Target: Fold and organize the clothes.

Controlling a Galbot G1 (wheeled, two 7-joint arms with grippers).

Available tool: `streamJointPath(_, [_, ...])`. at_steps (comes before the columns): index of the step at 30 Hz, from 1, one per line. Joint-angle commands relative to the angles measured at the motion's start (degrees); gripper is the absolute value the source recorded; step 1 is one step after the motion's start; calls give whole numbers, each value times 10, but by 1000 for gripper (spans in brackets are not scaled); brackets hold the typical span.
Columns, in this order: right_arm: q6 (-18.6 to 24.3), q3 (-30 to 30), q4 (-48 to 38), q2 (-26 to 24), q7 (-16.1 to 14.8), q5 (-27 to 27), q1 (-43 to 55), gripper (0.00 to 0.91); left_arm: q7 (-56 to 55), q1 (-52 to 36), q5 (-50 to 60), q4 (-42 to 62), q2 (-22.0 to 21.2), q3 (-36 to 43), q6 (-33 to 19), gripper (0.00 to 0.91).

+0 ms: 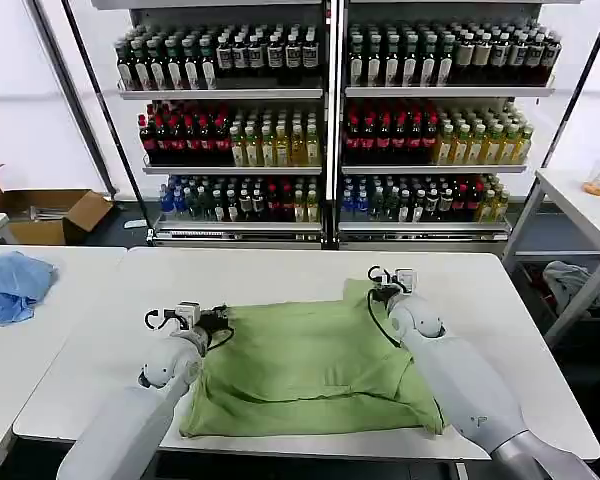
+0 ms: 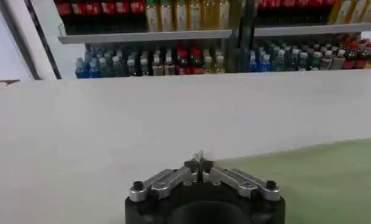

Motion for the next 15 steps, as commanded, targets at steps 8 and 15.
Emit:
streamJointPath(8, [1, 56, 197, -60, 7, 0, -88, 0, 0, 74, -56, -155, 48, -64, -23, 20])
streamJointPath(15, [-14, 95, 317, -106, 11, 0, -165, 0, 3, 151, -49, -231, 60, -86, -21, 20])
